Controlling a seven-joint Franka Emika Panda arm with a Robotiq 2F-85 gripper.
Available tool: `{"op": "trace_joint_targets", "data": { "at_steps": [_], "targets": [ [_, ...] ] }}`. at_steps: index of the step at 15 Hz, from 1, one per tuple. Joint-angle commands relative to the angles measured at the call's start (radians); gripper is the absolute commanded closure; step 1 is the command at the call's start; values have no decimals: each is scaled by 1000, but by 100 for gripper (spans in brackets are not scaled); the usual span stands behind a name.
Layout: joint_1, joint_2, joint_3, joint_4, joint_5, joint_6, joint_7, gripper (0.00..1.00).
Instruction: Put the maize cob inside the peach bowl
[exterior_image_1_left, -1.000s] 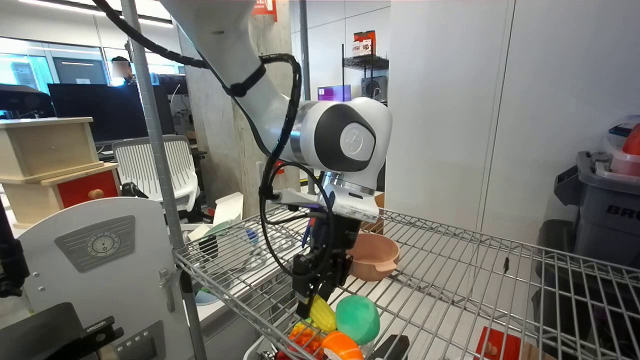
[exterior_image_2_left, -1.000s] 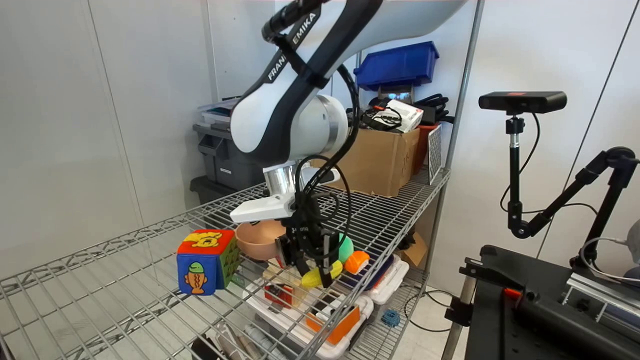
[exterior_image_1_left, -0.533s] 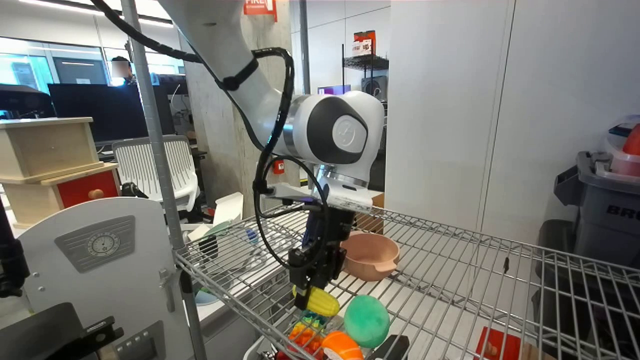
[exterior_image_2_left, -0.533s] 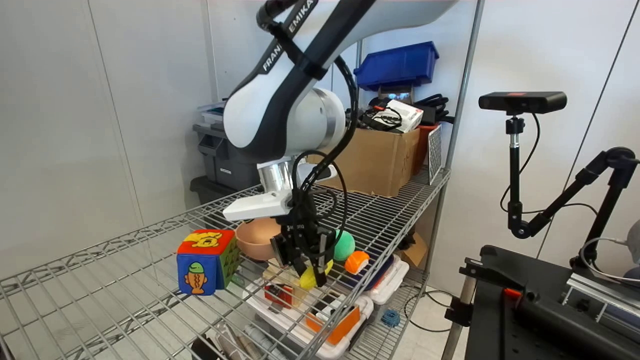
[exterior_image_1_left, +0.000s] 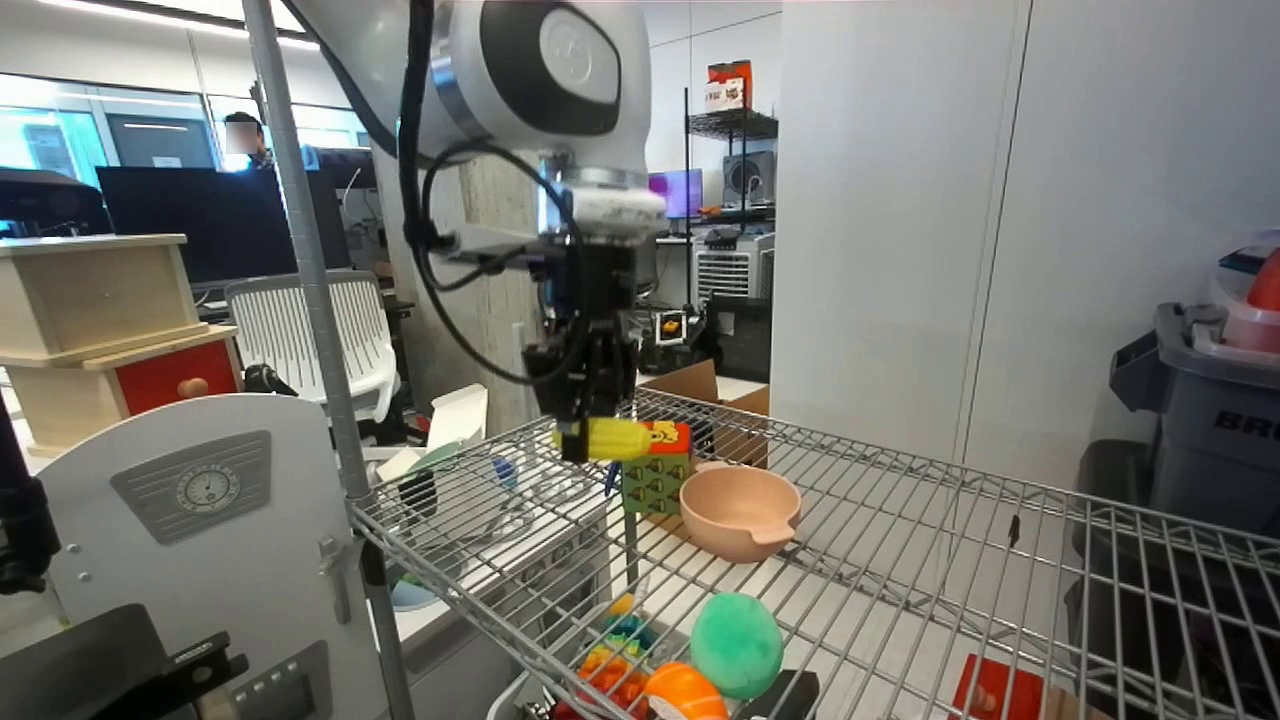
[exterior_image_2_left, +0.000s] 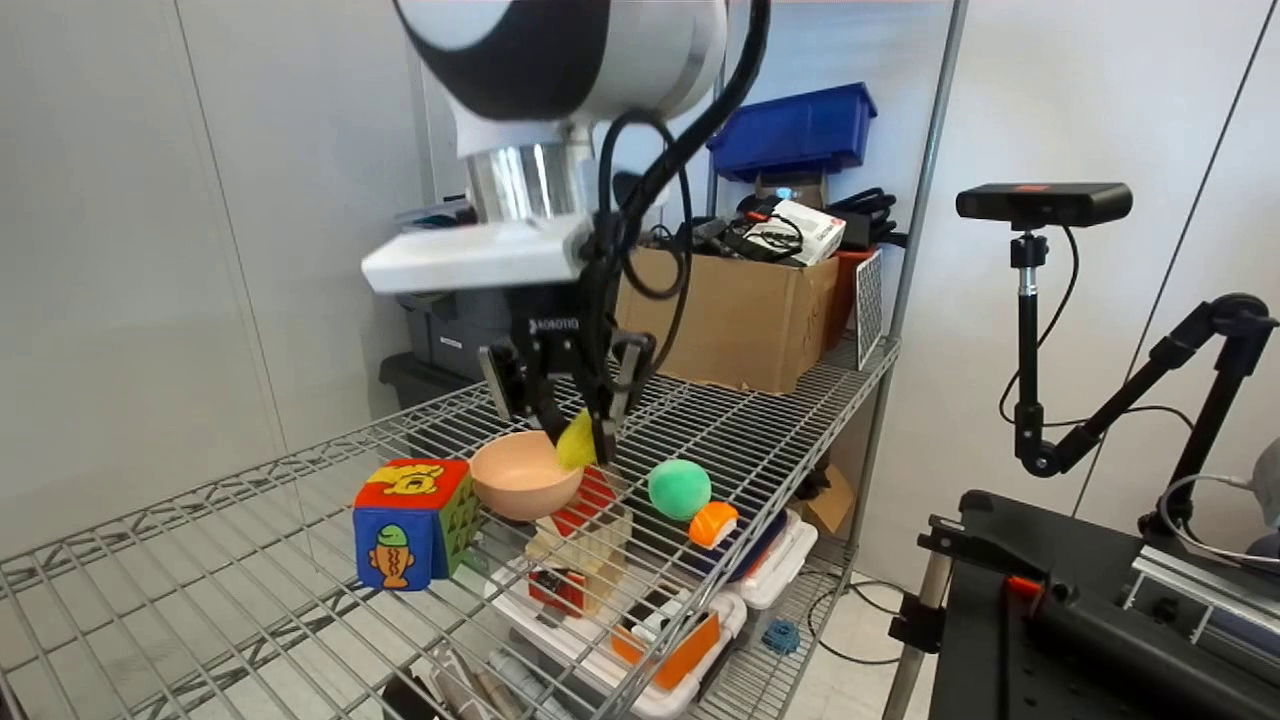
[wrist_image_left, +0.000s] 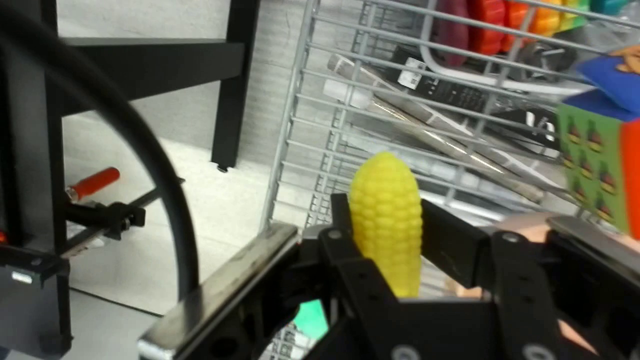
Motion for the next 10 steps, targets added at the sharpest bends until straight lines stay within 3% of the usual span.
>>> {"op": "trace_joint_targets", "data": {
  "at_steps": [1,5,10],
  "targets": [
    [-56,-71,-17,90,-6,-20,-59,90],
    [-164,10,3,352,108,-175,-157,90],
    [-196,206,50,610,242,-404,-199,90]
  ]
}}
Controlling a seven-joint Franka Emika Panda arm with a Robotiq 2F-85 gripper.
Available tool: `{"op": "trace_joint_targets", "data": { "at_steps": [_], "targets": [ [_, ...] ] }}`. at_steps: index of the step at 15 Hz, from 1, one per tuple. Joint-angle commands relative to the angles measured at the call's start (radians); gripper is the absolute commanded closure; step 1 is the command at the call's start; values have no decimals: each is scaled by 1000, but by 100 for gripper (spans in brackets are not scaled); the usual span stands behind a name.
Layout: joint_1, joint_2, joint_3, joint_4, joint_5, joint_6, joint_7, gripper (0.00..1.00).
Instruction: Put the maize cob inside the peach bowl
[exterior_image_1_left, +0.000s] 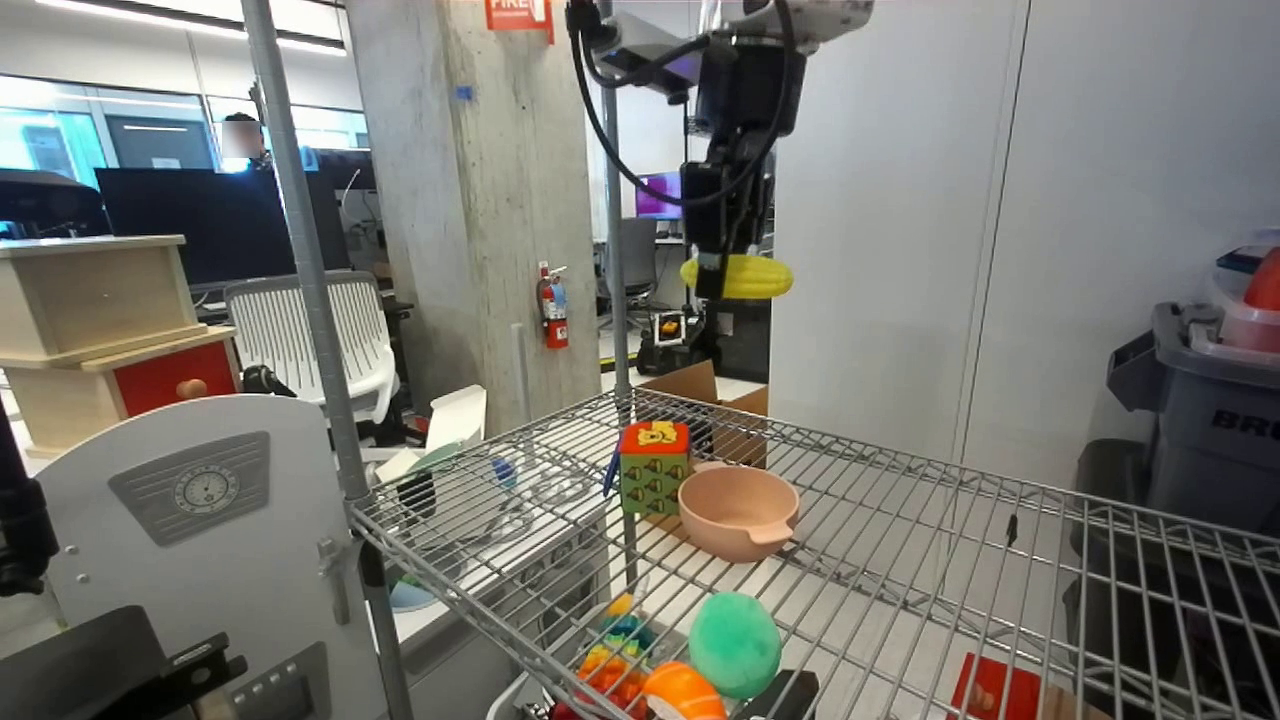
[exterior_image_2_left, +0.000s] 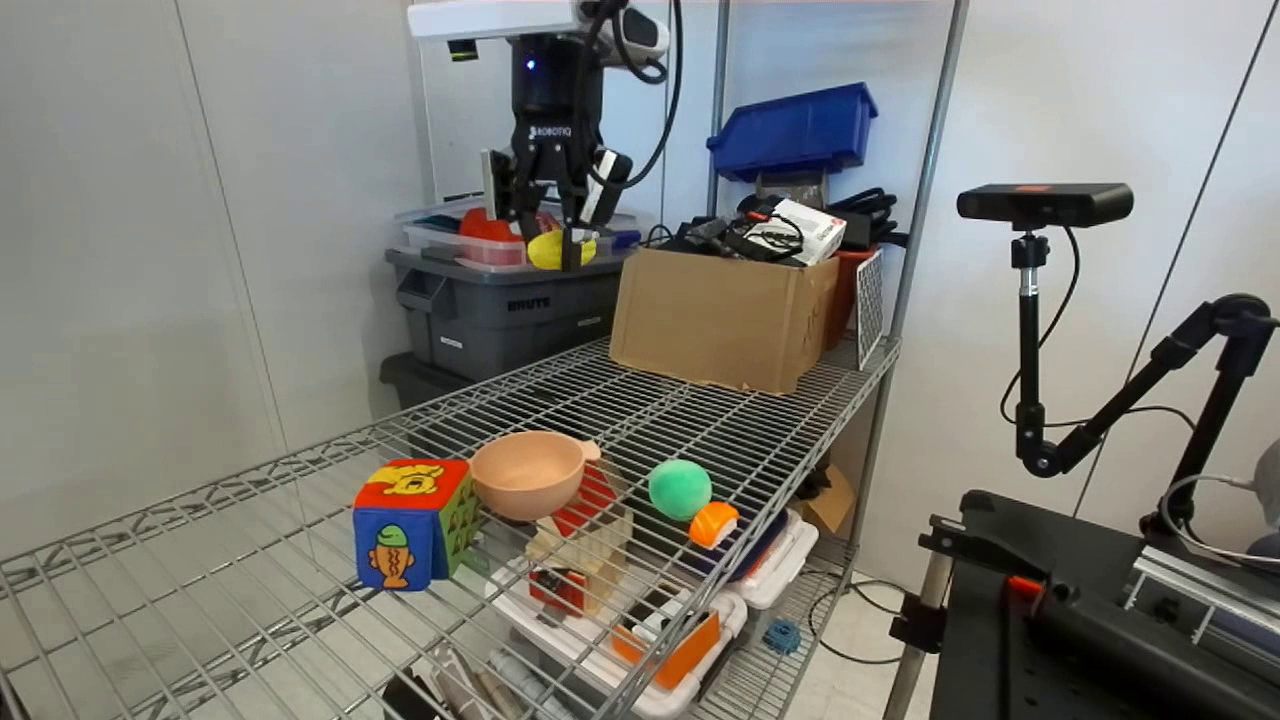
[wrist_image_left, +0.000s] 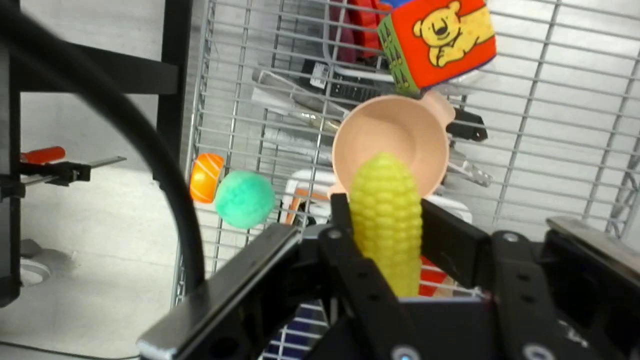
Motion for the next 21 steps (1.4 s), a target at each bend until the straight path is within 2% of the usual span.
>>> {"op": "trace_joint_targets", "data": {
  "at_steps": [1,6,13,15,18,21],
  "targets": [
    [-10,197,44,244,76,-175,-6,90],
    [-26,404,75,463,144,-358,28,90],
    [-107,605,133,770,278,-630,109,90],
    [-115,643,133,842,293,-633,153,90],
    [-113,668,123,893,253,-561,194,90],
    [-100,684,81,906,236,-483,235,90]
  ]
}}
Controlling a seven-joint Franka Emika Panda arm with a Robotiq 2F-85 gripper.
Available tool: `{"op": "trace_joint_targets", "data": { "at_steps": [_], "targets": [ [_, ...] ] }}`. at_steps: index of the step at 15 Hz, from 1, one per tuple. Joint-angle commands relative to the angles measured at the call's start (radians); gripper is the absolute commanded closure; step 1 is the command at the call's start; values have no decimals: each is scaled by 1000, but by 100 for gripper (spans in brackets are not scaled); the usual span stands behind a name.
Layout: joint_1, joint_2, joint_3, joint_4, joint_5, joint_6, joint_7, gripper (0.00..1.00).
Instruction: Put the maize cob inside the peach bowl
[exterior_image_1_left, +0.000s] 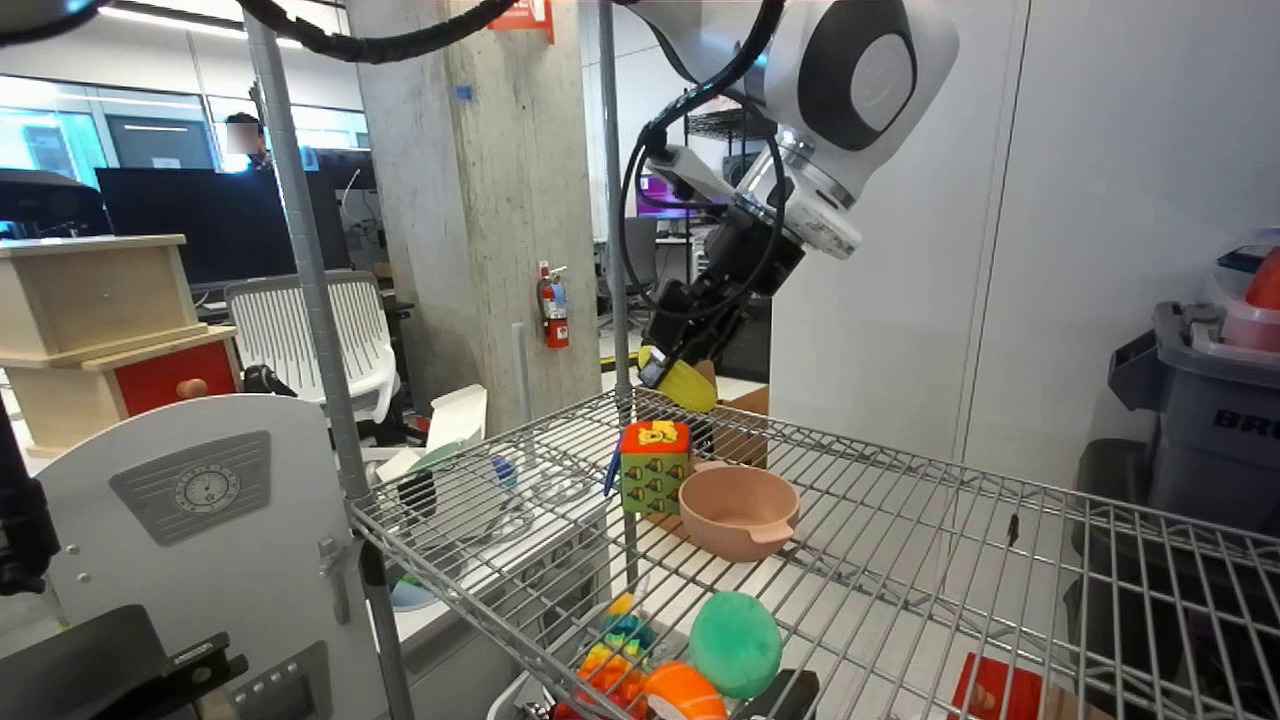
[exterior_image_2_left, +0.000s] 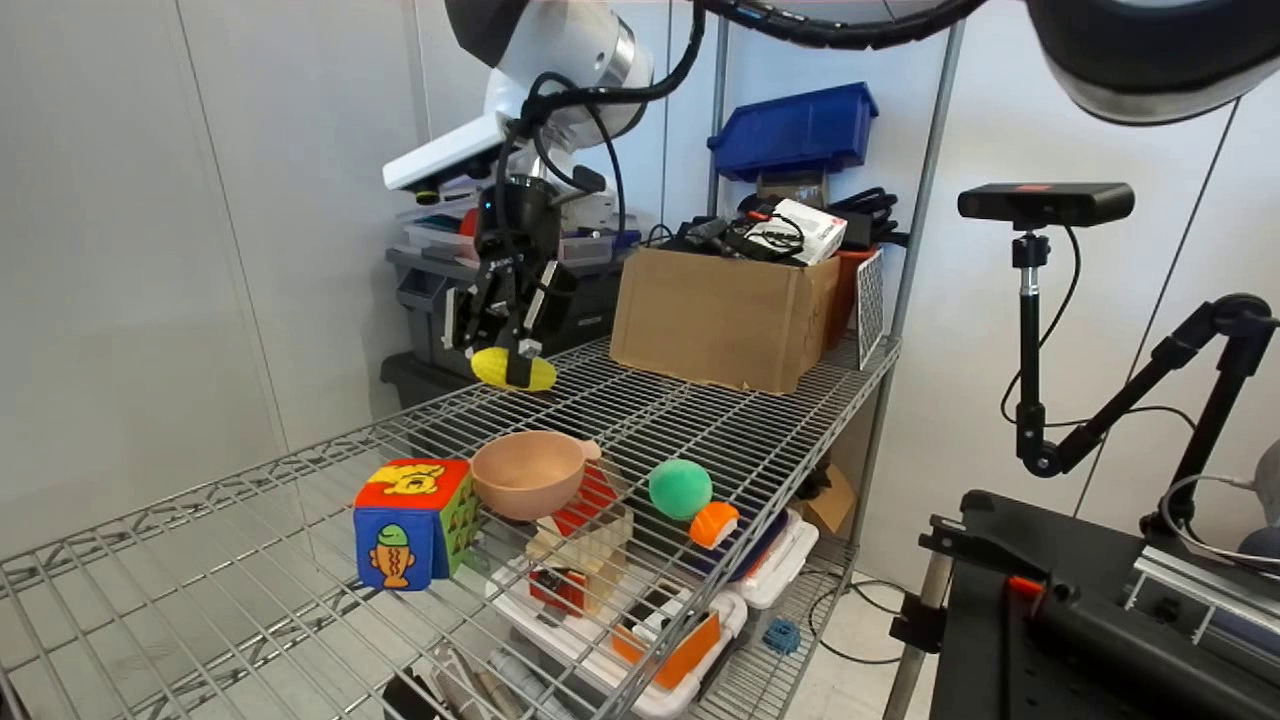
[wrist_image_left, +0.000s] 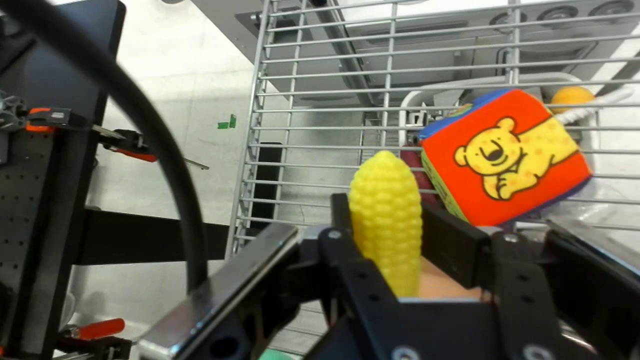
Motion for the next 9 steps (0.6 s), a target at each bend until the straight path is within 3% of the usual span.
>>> {"op": "trace_joint_targets", "data": {
  "at_steps": [1,9],
  "targets": [
    [8,58,-30,84,-28,71,69,90],
    [12,99,-65,84,-68,145,139,90]
  ]
}}
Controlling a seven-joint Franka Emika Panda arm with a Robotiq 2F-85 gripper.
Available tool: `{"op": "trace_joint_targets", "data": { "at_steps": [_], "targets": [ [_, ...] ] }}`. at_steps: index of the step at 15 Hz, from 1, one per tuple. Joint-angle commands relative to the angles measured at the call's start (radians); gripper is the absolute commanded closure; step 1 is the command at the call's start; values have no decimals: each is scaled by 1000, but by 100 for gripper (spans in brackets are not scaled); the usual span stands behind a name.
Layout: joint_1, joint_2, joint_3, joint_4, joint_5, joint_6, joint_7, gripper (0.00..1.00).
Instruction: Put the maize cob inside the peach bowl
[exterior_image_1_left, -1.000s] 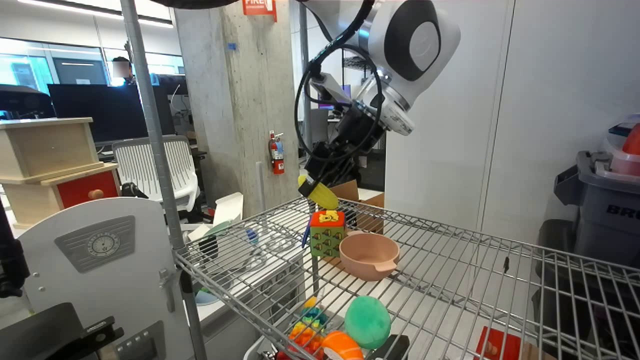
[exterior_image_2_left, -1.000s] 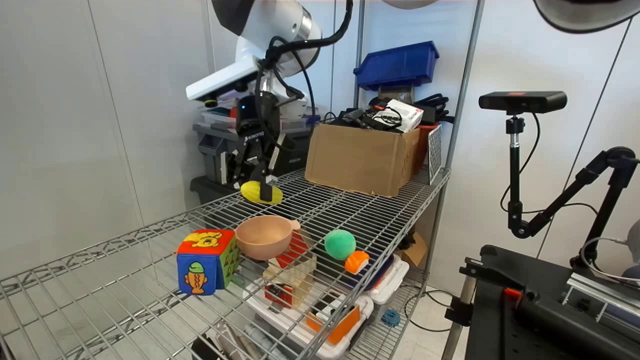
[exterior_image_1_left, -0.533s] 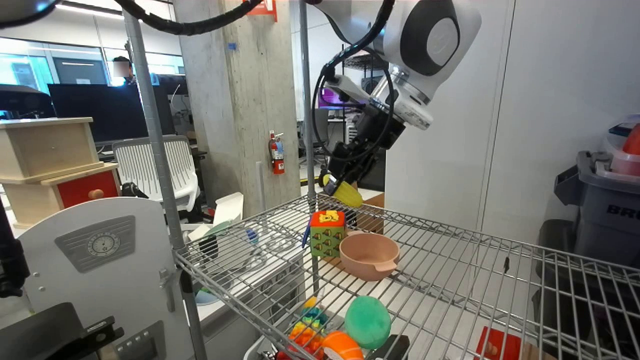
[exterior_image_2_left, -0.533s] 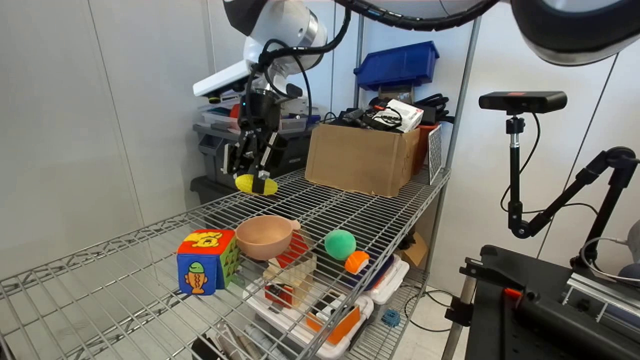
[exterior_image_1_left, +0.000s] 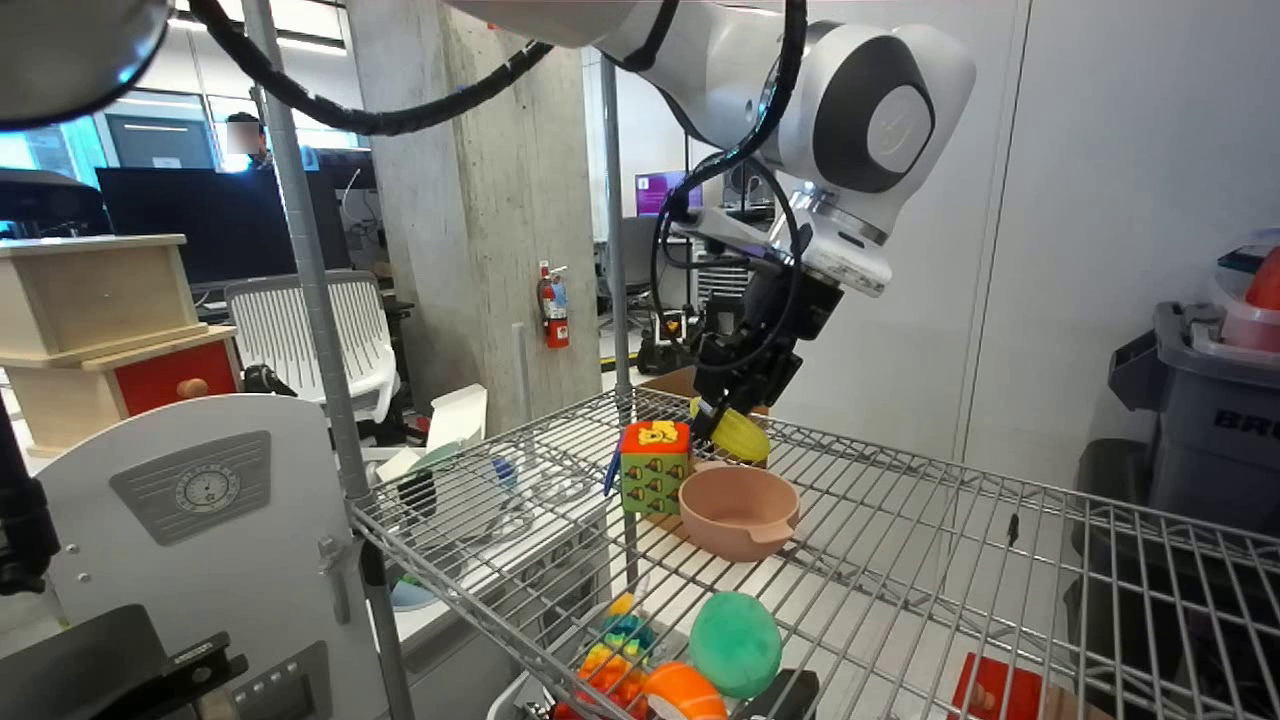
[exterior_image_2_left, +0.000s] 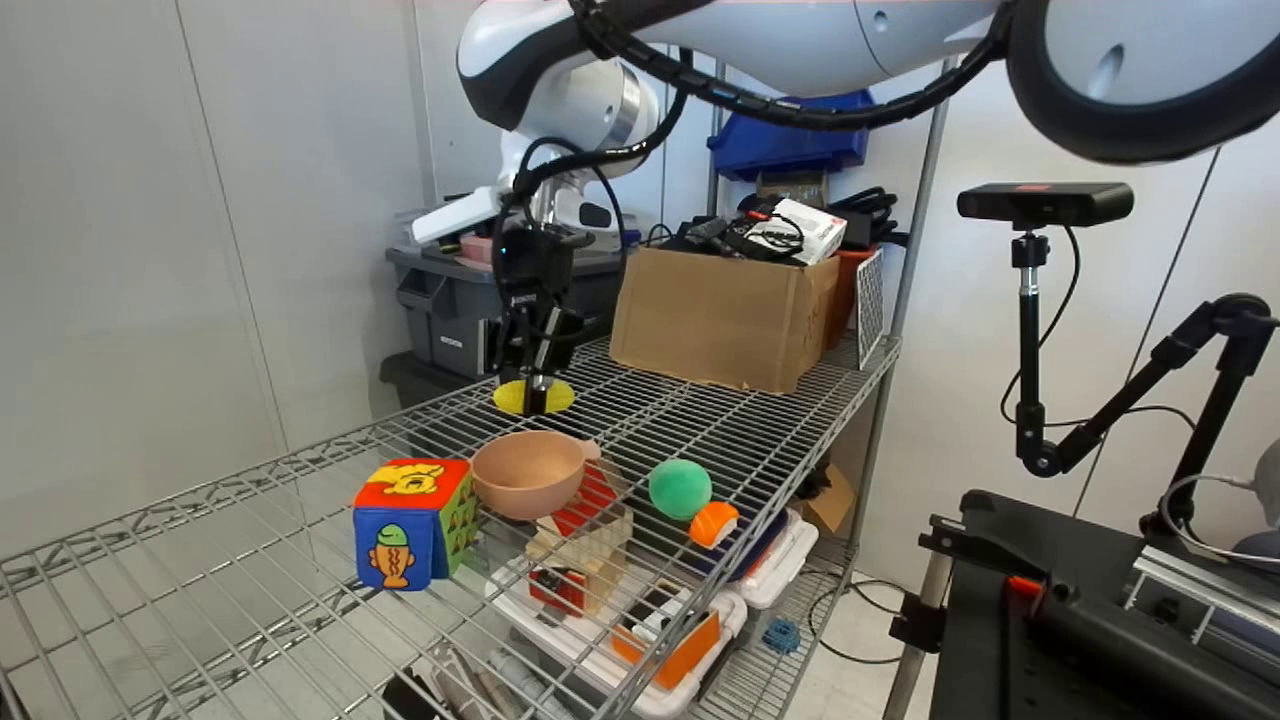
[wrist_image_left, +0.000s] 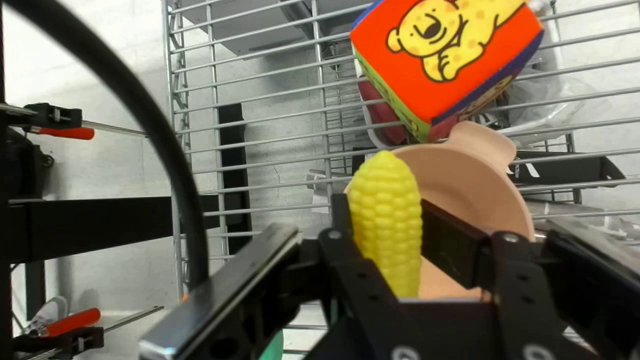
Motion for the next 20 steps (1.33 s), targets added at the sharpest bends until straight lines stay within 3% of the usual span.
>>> {"op": "trace_joint_targets", "data": {
  "at_steps": [1,7,8,11,14,18,20],
  "targets": [
    [11,36,-10,55,-18,12,31,90],
    [25,48,-3,62,-20,48,6,90],
    [27,47,-3,62,-20,55,9,40],
    [35,46,-4,64,-22,81,3,26],
    [41,44,-5,63,-25,99,1,2],
    [41,33,15,62,-14,78,-28,0],
    [35,44,74,129,-40,18,-76,0]
  ]
}}
